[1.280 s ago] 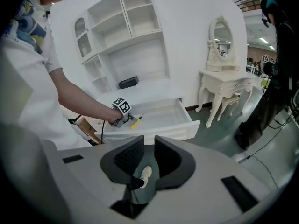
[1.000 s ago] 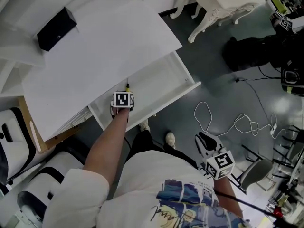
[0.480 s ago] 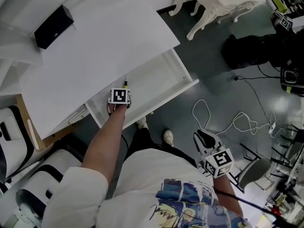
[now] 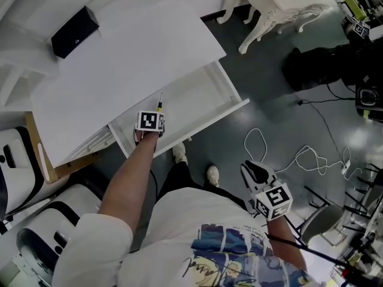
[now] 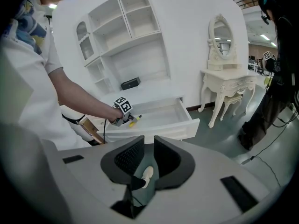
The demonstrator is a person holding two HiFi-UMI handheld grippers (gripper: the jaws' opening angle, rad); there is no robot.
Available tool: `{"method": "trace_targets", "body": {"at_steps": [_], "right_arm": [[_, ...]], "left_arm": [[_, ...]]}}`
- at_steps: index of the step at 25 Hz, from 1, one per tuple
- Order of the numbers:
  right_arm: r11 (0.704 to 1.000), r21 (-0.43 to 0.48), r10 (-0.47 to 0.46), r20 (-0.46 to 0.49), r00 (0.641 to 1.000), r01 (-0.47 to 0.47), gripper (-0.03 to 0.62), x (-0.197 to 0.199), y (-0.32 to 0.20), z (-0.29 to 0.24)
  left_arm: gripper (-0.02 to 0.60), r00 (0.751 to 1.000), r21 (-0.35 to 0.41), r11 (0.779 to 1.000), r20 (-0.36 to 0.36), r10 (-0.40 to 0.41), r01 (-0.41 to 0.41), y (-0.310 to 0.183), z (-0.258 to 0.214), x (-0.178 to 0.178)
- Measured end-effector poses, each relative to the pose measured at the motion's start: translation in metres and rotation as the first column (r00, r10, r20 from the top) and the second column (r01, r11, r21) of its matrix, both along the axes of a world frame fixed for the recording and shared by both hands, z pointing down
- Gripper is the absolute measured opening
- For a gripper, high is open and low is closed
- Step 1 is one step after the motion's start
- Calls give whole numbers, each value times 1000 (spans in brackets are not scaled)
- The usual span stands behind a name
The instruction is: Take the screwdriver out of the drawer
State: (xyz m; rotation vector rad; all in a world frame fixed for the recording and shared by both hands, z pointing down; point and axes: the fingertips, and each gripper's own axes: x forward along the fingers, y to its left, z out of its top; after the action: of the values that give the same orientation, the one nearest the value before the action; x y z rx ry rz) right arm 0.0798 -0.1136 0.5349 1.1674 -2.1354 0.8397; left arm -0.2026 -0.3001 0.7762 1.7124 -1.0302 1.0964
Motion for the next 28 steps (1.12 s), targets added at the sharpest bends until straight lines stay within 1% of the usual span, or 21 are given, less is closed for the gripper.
{"method": "trace_targets", "body": {"at_steps": [7,10,17,22,28], "right_arm": [[999,41,-32,30,999,31,80,9,8,1],[997,61,-48,42,998,46,80,15,13,-2],[992,104,-77,68,995,70,78,30,24,-4],[987,132,-102,87,991,90,77,36,28,-8],[981,154,-137,103,985,120,75,40,36,-11]], "left_arm": [[85,1000,43,999,-17,13,-13,14,-30,8],[84,1000,59,998,-13,12,-11,24,-43,11],[84,1000,122,993,-16,5,-3,38,-77,16],[84,999,179,984,-45,5,3,49,-111,24],[84,995,253,967,-96,-15,39,71,-152,38]]}}
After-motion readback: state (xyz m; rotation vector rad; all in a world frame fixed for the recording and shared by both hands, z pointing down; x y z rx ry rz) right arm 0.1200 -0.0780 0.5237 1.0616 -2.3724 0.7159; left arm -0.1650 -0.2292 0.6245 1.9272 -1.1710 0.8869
